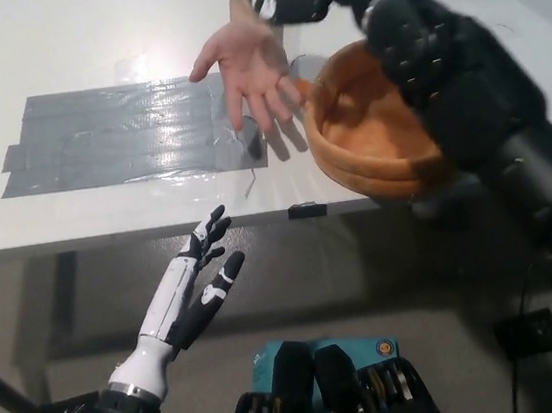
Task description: An emotional support dumpling is kept in a soft plate infront in the middle of the desk infront of the robot. The robot extends its right arm to pick up the dumpling and hands it to a person
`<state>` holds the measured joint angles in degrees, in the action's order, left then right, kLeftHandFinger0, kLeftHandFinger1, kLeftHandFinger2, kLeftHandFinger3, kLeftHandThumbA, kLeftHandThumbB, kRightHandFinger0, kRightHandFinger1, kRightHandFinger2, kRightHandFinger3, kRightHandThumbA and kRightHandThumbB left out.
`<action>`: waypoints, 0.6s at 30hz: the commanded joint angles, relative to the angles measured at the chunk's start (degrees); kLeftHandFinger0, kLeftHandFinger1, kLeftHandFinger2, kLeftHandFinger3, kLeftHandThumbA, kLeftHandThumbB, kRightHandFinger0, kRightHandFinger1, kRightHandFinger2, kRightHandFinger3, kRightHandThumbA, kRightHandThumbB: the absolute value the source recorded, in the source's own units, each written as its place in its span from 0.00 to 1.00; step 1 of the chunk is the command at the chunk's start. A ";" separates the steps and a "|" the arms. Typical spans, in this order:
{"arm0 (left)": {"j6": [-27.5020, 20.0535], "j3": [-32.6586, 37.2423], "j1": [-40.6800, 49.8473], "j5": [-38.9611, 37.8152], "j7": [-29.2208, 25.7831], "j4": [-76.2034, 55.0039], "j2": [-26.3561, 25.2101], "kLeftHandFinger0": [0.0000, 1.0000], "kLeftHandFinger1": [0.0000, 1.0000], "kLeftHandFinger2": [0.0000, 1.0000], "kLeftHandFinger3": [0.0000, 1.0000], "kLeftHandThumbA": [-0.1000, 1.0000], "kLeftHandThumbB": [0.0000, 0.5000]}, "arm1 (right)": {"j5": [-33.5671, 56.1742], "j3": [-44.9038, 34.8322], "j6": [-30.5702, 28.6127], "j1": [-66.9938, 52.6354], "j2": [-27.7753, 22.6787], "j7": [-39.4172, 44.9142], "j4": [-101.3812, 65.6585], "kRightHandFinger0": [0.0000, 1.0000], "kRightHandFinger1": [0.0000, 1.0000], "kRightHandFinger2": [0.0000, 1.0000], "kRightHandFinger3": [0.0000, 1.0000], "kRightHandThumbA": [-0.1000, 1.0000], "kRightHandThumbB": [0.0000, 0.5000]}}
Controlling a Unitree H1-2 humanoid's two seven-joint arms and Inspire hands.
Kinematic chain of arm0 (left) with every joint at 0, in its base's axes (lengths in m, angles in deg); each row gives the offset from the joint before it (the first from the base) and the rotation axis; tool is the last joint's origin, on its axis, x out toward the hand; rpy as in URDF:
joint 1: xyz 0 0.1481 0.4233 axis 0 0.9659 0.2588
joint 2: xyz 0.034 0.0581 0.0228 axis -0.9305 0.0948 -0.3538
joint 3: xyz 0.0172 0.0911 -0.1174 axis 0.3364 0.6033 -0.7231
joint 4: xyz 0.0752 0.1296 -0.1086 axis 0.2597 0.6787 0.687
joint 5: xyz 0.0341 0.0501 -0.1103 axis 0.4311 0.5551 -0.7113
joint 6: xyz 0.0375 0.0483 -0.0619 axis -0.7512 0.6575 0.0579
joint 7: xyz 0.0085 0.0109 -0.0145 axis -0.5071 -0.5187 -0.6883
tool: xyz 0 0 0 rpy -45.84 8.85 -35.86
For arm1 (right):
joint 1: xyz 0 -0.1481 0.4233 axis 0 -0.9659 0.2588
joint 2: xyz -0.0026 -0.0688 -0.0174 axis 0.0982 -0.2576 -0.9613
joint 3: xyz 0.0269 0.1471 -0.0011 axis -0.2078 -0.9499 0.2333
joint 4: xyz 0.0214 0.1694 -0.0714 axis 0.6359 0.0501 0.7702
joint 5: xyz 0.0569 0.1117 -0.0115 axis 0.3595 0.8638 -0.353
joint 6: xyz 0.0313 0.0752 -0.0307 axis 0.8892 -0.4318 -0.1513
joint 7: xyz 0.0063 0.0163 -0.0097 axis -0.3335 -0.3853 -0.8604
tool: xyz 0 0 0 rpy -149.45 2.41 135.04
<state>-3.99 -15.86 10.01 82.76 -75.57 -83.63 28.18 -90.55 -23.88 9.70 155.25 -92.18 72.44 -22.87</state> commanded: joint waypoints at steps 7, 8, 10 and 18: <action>-1.84 0.05 -0.39 -0.04 0.34 -0.92 0.18 0.98 1.00 1.00 1.00 0.87 0.14 | -1.19 1.56 -7.70 7.03 3.25 -7.88 14.75 0.11 0.51 0.85 0.89 0.00 0.36; -2.09 0.06 -0.41 -0.02 0.30 -0.79 0.18 0.98 1.00 1.00 1.00 0.87 0.14 | -1.20 1.80 -7.65 7.19 3.38 -7.50 15.41 0.05 0.49 0.86 0.88 0.00 0.36; -2.08 0.07 -0.39 0.21 0.15 -0.78 0.20 0.98 1.00 1.00 1.00 0.87 0.13 | -0.74 1.72 -6.60 7.44 3.59 -6.09 15.99 0.10 0.54 0.90 1.00 0.00 0.53; -2.38 0.18 -0.56 0.33 0.28 -0.35 0.03 0.97 1.00 1.00 1.00 0.86 0.10 | 0.12 2.87 -2.64 7.22 2.06 5.52 14.89 1.00 1.00 1.00 1.00 0.83 1.00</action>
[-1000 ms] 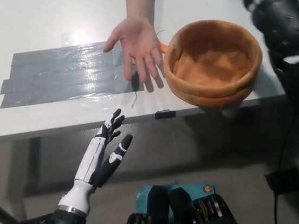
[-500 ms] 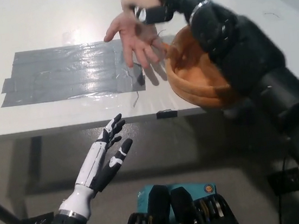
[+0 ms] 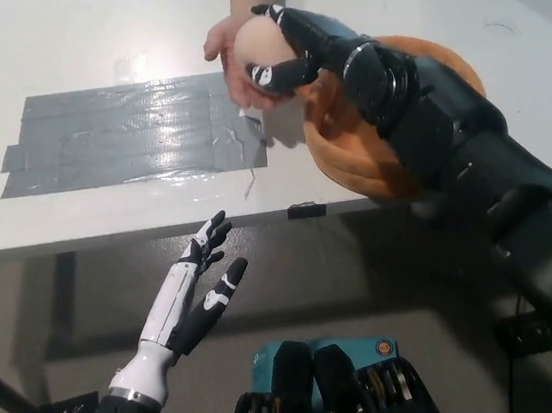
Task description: An emotional support dumpling is kept in a soft plate infront in the middle of the desk infront of the robot. The robot extends its right arm to pick up the dumpling and hands it to a person
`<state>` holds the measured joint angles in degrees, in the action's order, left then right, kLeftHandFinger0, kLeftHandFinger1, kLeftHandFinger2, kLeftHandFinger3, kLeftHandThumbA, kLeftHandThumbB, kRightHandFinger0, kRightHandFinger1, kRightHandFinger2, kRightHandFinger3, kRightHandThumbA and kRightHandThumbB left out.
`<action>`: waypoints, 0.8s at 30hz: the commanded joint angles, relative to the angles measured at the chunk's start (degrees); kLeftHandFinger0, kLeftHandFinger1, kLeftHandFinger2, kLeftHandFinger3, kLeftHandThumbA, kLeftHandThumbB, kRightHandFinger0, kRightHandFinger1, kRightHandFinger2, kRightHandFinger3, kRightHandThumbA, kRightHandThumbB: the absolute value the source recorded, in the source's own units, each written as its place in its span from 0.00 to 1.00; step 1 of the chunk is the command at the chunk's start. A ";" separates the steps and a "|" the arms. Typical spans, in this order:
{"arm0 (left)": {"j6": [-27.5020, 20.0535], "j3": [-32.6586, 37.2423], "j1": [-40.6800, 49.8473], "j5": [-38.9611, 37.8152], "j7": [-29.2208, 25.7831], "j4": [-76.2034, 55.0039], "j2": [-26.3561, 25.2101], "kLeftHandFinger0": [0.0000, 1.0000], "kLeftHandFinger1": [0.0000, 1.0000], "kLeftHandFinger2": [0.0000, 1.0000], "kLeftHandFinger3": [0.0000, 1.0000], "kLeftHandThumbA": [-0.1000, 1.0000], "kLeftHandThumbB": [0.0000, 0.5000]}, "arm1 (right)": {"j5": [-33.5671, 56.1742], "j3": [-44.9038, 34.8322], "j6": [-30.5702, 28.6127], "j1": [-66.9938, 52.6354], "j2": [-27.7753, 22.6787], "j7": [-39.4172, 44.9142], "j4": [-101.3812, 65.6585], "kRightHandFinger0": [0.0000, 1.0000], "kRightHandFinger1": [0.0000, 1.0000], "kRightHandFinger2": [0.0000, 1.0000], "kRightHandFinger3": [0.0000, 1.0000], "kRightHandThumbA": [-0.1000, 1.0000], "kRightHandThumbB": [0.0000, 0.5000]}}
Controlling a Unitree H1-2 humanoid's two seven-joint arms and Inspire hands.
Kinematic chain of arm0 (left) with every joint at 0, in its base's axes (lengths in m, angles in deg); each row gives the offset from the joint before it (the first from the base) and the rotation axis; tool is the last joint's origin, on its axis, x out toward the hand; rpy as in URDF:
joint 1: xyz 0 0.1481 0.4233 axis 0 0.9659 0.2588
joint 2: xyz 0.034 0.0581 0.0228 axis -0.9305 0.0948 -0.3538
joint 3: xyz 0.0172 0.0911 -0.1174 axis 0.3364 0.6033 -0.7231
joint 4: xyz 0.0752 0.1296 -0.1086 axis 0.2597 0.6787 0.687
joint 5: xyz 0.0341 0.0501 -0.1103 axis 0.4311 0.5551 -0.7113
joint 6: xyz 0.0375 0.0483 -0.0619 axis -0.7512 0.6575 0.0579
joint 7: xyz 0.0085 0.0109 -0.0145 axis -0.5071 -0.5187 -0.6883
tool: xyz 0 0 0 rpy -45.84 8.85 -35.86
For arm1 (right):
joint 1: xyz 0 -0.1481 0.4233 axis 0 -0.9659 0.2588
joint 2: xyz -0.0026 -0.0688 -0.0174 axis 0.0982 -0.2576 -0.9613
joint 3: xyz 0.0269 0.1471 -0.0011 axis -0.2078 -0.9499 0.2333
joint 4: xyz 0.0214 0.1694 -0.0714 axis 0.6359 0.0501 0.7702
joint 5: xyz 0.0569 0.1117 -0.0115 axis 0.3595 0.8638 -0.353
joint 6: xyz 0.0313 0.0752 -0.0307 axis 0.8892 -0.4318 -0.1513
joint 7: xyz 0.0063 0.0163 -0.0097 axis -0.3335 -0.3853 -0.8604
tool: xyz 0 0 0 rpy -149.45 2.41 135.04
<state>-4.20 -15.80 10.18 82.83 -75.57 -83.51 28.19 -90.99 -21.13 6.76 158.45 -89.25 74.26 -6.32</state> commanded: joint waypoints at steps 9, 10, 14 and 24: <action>-2.47 0.17 -0.54 0.69 0.02 -0.19 0.12 0.95 1.00 1.00 1.00 0.85 0.10 | 2.79 -3.88 -4.49 1.84 -2.52 -0.92 -8.29 1.00 1.00 1.00 1.00 0.98 1.00; -2.38 0.15 -0.41 0.70 0.03 -0.27 0.09 0.96 1.00 1.00 1.00 0.85 0.10 | 2.76 -4.15 -4.35 1.55 -2.68 -0.82 -9.79 1.00 1.00 1.00 1.00 1.00 1.00; -1.88 0.04 -0.36 0.61 0.01 -0.38 0.23 0.96 1.00 1.00 1.00 0.84 0.08 | 2.59 -5.07 -3.40 0.58 -3.57 -0.60 -15.49 1.00 1.00 1.00 1.00 1.00 1.00; -0.55 -0.30 0.97 0.37 0.03 -1.88 0.30 0.96 1.00 1.00 1.00 0.81 0.06 | 6.61 -9.53 0.11 -11.91 -6.66 3.62 -56.10 1.00 1.00 1.00 1.00 1.00 1.00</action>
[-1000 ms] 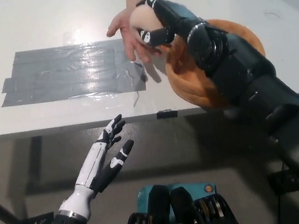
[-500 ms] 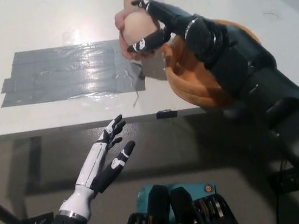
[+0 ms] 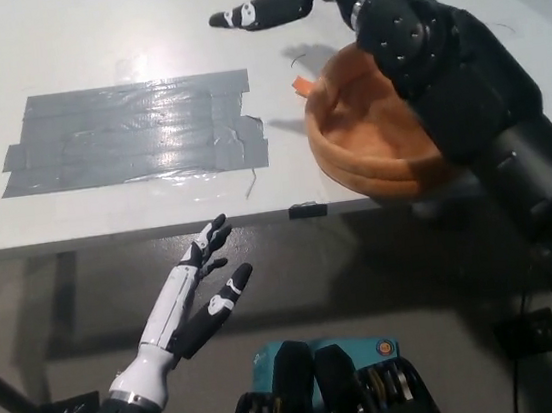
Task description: An emotional support dumpling is kept in a soft plate infront in the middle of the desk infront of the robot. The robot extends its right arm to pick up the dumpling and hands it to a person
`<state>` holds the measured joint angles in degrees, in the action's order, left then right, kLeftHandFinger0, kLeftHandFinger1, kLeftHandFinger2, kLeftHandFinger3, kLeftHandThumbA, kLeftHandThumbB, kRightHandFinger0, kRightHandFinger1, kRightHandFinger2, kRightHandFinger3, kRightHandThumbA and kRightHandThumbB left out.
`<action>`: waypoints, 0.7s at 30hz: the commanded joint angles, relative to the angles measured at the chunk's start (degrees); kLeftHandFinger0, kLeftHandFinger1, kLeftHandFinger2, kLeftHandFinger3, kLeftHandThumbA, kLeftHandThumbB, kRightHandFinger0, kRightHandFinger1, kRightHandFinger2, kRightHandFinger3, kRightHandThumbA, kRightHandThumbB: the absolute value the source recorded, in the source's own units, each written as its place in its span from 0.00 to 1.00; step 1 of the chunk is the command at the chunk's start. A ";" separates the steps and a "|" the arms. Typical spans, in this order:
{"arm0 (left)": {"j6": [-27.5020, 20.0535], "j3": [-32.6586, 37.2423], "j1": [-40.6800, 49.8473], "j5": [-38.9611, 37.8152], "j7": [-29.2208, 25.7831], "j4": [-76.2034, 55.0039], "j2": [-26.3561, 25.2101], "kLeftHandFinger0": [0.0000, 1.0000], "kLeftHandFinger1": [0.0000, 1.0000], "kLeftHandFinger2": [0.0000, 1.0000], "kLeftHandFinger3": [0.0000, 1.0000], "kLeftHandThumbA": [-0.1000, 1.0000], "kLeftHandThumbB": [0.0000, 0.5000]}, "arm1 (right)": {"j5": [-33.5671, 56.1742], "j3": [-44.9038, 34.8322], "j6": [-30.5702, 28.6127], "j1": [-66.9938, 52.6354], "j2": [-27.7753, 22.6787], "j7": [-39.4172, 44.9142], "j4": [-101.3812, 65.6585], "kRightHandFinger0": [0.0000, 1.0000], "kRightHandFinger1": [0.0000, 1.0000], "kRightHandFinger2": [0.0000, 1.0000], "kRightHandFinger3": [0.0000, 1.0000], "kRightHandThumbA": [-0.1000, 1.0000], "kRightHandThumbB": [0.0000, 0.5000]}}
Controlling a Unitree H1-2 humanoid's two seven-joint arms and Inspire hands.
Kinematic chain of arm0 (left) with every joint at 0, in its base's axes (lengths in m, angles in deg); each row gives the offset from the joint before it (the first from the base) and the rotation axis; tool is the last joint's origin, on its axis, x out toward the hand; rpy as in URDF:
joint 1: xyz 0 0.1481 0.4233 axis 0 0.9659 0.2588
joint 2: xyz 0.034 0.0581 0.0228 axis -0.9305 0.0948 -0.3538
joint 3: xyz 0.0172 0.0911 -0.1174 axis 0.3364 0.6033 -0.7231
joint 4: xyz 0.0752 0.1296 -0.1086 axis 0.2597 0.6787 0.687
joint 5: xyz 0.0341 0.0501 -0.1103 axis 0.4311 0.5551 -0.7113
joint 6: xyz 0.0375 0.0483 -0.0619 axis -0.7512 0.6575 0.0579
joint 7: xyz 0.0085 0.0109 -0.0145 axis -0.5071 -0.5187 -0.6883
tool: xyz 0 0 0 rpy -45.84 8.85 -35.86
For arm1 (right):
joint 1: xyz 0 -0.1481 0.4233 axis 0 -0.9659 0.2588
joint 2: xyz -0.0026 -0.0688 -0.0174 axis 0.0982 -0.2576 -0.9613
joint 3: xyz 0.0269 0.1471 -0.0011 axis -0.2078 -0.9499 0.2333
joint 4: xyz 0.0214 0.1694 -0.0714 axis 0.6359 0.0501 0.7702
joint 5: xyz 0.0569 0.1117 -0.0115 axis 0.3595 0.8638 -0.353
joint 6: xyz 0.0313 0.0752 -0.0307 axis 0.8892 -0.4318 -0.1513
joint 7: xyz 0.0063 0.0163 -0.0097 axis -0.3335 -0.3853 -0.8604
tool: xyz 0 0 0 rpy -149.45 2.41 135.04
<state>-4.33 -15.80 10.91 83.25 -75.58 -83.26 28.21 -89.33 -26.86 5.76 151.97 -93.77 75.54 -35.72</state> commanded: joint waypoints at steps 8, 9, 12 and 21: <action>0.38 -0.13 1.31 0.12 0.40 -2.83 -0.10 0.96 1.00 1.00 1.00 0.81 0.03 | 8.93 -6.15 9.29 -26.44 -2.62 4.17 -66.28 1.00 1.00 1.00 1.00 1.00 0.99; 0.33 -0.03 1.52 0.44 0.20 -2.73 0.00 0.95 1.00 1.00 1.00 0.81 0.04 | 9.78 -6.40 9.12 -29.37 -2.88 3.94 -68.96 1.00 1.00 1.00 1.00 1.00 0.96; -1.05 -0.02 2.03 0.25 -0.02 -1.37 0.06 0.94 1.00 1.00 1.00 0.80 0.06 | 11.16 -6.98 9.73 -38.13 -3.88 3.52 -77.12 1.00 1.00 1.00 1.00 1.00 0.98; -2.33 0.03 3.94 0.54 -0.74 -0.06 0.37 0.91 0.99 1.00 1.00 0.81 0.09 | 11.69 -4.94 7.54 -53.72 -2.85 2.01 -82.26 1.00 1.00 1.00 1.00 1.00 1.00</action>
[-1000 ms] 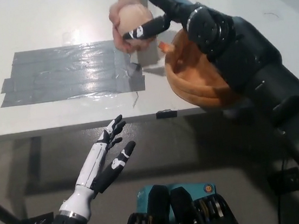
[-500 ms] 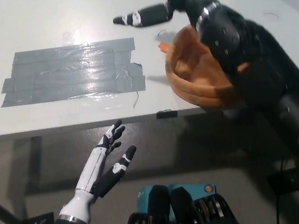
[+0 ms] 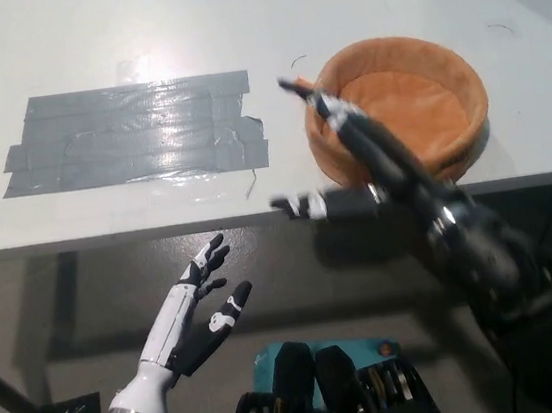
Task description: An emotional support dumpling is kept in a soft plate infront in the middle of the desk infront of the robot. The robot extends its right arm to pick up the dumpling and hands it to a person
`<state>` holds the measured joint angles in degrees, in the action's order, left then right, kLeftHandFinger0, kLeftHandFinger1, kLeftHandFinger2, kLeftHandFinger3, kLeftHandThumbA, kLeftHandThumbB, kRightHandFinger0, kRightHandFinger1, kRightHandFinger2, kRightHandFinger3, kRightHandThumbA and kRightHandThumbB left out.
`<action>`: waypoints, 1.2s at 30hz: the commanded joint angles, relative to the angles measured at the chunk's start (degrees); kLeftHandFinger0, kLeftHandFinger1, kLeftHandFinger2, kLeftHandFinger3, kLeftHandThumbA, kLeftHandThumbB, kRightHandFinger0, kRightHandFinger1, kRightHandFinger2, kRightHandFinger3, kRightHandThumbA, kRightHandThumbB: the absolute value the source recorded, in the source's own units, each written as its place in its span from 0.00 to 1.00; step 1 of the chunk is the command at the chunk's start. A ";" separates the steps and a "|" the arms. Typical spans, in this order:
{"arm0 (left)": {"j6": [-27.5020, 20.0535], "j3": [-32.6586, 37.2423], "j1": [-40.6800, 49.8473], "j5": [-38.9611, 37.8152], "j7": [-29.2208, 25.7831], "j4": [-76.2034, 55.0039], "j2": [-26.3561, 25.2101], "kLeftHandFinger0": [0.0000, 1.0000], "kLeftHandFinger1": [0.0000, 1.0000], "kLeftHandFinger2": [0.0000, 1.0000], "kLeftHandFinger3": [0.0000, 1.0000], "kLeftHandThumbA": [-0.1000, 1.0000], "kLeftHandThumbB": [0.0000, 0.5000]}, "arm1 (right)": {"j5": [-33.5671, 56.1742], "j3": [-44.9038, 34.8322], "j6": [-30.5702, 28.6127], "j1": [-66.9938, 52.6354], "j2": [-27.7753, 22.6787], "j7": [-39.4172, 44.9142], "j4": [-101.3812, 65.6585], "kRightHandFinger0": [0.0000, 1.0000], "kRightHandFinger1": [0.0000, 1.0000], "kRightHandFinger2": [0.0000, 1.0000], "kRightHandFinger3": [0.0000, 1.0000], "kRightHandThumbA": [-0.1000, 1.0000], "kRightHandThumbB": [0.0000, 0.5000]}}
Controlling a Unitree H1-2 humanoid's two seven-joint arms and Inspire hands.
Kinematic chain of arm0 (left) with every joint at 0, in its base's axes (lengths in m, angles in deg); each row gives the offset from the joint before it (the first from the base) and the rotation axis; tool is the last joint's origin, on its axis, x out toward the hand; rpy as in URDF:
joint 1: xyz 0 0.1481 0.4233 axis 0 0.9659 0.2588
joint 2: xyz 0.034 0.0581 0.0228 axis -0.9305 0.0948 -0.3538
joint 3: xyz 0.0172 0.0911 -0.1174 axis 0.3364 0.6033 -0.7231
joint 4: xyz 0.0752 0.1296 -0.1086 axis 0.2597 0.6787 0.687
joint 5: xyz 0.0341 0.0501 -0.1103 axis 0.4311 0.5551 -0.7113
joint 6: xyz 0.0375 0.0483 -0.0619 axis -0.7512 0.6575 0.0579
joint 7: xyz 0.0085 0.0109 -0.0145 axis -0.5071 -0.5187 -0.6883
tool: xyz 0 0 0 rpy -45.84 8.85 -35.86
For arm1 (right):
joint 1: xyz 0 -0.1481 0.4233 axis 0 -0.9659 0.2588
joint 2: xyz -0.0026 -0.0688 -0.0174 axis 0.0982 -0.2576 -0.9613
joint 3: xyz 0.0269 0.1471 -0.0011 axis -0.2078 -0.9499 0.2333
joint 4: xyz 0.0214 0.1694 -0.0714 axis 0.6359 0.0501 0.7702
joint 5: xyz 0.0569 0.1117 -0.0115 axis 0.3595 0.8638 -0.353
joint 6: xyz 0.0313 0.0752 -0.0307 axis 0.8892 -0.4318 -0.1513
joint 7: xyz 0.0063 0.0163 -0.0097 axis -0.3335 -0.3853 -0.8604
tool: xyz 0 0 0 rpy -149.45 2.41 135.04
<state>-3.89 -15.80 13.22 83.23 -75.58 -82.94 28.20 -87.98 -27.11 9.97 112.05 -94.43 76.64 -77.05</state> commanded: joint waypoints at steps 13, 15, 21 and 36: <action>-2.80 -0.23 6.67 0.13 -0.90 -1.17 0.49 0.91 0.98 1.00 1.00 0.77 0.09 | 9.24 -4.95 -7.89 -29.78 -1.86 -2.85 -24.91 1.00 1.00 1.00 1.00 1.00 0.94; -2.86 -0.25 7.13 -0.17 -0.67 -1.30 0.59 0.92 0.99 1.00 1.00 0.76 0.08 | 8.62 -5.61 -10.12 -30.86 -1.69 -3.40 -21.00 1.00 1.00 1.00 1.00 1.00 0.95; -3.07 -0.36 8.21 0.05 -0.88 -1.07 0.78 0.92 1.00 1.00 1.00 0.74 0.06 | 9.66 -7.28 -13.69 -31.96 -2.15 -3.52 -11.83 1.00 1.00 1.00 1.00 1.00 0.94; -4.16 -0.81 9.24 -0.07 -1.17 -2.07 1.18 0.90 0.99 1.00 1.00 0.73 0.06 | 10.47 -7.72 -15.54 -32.25 -2.74 -1.98 -7.57 1.00 1.00 1.00 1.00 1.00 0.97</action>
<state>-5.21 -15.93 22.45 83.33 -75.69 -83.28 29.03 -79.35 -34.05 -2.60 79.56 -96.47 74.92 -83.99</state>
